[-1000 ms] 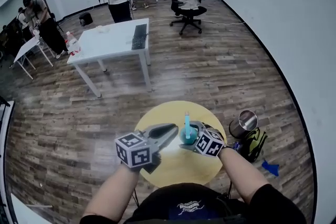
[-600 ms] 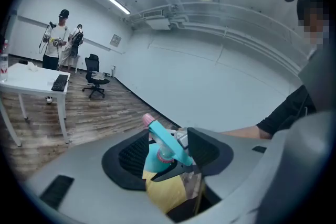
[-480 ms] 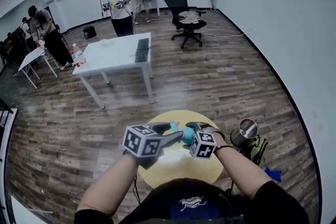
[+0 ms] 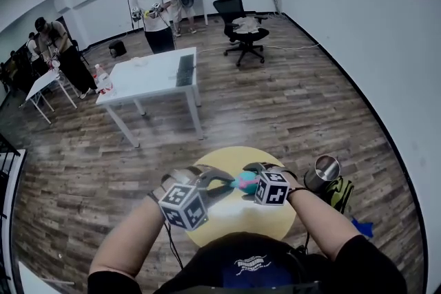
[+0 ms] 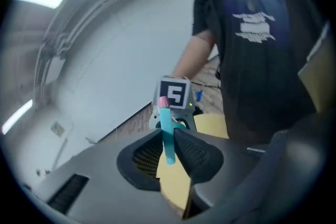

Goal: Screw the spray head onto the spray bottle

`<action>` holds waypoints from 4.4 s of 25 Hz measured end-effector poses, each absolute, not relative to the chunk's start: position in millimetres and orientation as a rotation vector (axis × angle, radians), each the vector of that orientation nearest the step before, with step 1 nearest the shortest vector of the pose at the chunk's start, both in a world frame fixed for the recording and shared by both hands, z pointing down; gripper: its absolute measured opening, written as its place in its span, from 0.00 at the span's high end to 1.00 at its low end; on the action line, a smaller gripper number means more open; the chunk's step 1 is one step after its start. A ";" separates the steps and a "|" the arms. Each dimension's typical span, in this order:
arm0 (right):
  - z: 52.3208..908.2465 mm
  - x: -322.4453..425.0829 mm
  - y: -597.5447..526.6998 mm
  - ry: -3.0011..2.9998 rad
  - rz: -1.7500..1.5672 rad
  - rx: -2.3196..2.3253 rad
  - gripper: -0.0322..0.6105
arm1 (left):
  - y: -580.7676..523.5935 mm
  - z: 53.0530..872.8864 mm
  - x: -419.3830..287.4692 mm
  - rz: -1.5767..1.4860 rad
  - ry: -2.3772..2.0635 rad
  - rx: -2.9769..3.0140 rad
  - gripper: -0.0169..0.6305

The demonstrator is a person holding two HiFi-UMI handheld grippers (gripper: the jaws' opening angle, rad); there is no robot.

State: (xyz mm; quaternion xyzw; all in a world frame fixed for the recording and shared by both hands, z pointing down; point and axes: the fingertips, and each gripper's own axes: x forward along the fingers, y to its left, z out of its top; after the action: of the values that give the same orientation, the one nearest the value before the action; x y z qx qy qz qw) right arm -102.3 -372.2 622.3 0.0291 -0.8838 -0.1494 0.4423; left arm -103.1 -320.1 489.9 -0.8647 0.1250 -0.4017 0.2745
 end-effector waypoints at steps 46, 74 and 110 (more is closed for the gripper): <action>584.0 -100.0 -383.3 -2.275 -0.423 0.272 0.29 | -319.8 457.1 -86.6 -1.217 0.407 -2.257 0.83; 547.7 -135.1 -337.7 -2.582 -0.263 0.048 0.30 | -346.3 370.5 -82.6 -0.065 0.774 -3.625 0.62; 520.0 -140.1 -283.6 -2.613 -0.063 -0.334 0.29 | -309.8 411.1 -81.0 -0.186 0.518 -3.242 0.71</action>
State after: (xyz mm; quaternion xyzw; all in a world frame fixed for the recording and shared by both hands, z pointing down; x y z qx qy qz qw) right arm -140.1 -283.6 520.0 -0.1226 -0.9601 -0.0232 0.2504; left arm -81.0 -309.8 411.1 -0.9832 0.1571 -0.0564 -0.0732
